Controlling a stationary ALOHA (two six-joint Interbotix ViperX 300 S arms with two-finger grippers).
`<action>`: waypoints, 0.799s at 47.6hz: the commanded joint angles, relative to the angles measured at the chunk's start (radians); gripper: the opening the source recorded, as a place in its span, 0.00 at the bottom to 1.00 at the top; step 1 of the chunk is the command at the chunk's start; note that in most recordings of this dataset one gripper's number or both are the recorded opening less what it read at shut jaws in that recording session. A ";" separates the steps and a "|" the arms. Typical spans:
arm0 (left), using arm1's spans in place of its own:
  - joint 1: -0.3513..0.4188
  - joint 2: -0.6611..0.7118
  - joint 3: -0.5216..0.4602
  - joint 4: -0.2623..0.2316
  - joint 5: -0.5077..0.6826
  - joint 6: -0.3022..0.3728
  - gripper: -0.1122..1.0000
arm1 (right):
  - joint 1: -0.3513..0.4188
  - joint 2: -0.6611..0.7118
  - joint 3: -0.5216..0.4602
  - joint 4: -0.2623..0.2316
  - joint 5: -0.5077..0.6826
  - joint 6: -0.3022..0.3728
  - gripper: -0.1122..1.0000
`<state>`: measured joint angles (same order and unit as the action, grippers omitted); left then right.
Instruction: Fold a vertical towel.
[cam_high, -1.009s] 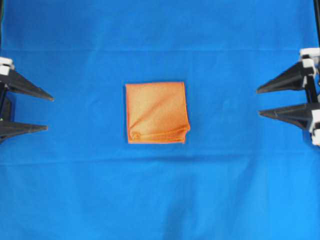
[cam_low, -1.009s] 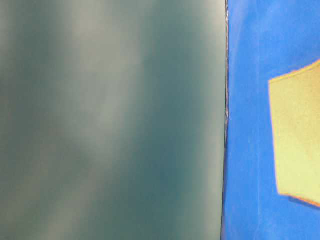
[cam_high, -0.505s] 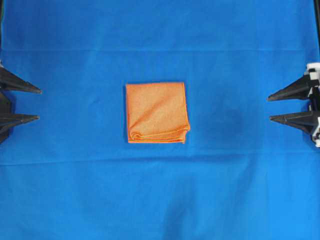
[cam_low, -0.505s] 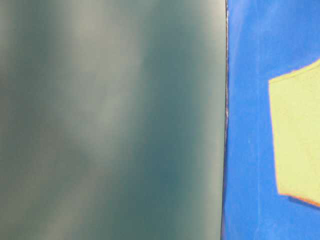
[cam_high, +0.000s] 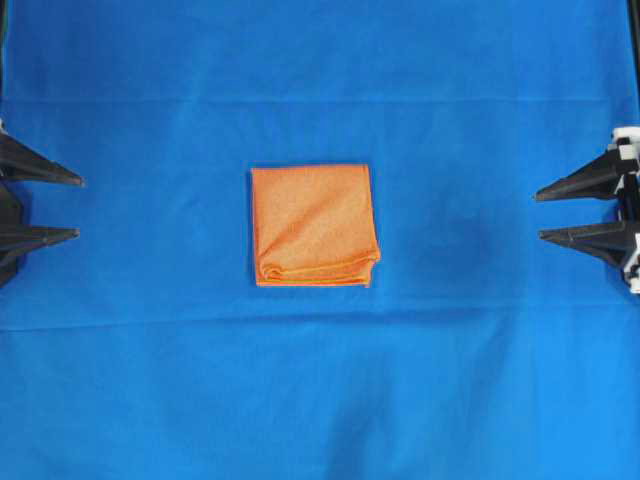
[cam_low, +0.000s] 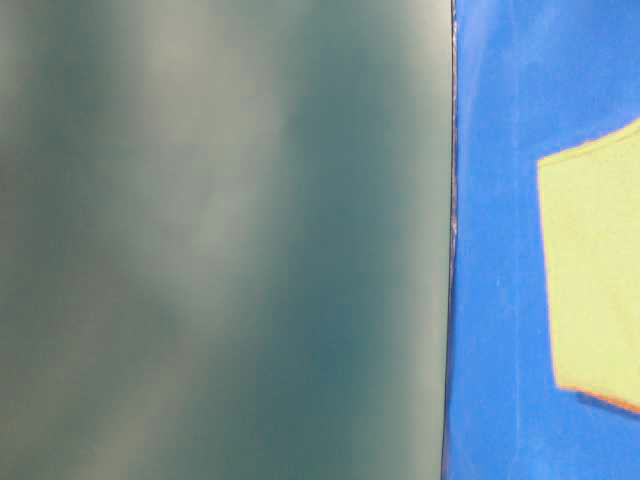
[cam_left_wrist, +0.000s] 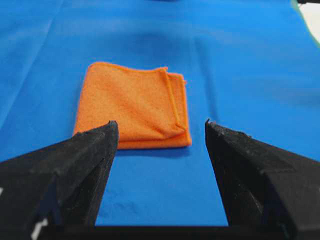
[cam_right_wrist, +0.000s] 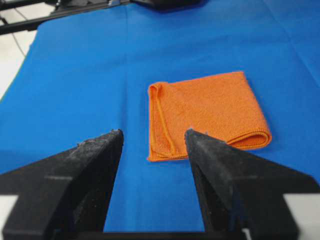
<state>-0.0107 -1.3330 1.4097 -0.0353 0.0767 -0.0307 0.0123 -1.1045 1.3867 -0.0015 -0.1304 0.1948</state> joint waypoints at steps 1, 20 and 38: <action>0.002 0.008 -0.012 0.002 -0.008 -0.002 0.71 | 0.000 0.005 -0.017 -0.002 -0.011 0.002 0.62; 0.003 0.008 -0.012 0.000 -0.006 -0.005 0.71 | -0.002 0.005 -0.018 -0.003 -0.003 0.000 0.62; 0.003 0.008 -0.012 0.002 -0.006 -0.005 0.71 | 0.000 -0.002 -0.021 -0.005 0.023 -0.005 0.62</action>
<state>-0.0123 -1.3346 1.4097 -0.0353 0.0767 -0.0337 0.0138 -1.1091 1.3852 -0.0031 -0.1089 0.1917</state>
